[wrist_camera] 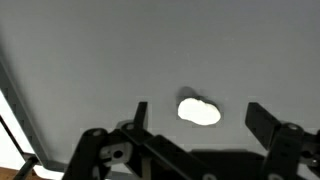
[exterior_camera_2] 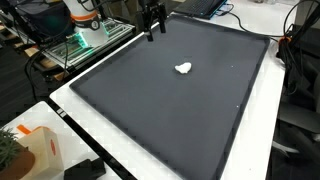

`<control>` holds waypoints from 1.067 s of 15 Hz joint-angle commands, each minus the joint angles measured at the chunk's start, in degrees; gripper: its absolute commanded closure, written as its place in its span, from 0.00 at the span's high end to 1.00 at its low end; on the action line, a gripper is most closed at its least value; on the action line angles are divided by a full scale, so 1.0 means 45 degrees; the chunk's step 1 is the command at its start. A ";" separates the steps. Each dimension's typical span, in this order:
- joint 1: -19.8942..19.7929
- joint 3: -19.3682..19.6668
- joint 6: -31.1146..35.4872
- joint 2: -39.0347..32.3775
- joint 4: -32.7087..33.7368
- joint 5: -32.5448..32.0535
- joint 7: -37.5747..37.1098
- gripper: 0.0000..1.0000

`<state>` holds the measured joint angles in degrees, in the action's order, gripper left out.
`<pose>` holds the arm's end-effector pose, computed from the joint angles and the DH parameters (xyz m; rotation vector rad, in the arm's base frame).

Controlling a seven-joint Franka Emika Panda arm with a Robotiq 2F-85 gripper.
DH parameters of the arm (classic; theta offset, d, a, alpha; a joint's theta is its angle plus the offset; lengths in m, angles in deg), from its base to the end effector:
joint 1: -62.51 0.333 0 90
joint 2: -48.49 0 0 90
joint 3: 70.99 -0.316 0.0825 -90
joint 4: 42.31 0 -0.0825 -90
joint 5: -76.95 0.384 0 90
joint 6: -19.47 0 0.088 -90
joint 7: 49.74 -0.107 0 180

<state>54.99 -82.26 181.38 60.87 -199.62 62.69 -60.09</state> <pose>0.4136 0.0369 0.3127 2.9860 0.1676 0.4553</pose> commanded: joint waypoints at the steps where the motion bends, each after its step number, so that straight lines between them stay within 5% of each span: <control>1: 0.0300 0.0304 -0.0044 0.0009 0.0020 -0.0130 -0.0094 1.00; 5: 0.0987 0.1464 0.2543 -0.1181 0.0024 0.1092 0.1610 1.00; 9: 0.3853 0.3092 0.5747 -0.2723 -0.0057 0.4605 0.4938 1.00; 11: 0.4517 0.2752 0.6212 -0.2836 -0.0055 0.4408 0.4537 1.00; 12: 0.3817 0.1834 0.6395 -0.3030 -0.0033 0.3520 0.3927 1.00; 15: 0.3476 0.1514 0.7437 -0.3927 -0.0011 0.2193 0.2693 1.00; 16: 0.4022 0.1722 0.6749 -0.3316 -0.0016 0.3059 0.3451 1.00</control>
<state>73.07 -74.52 211.78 45.92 -199.69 76.40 -44.62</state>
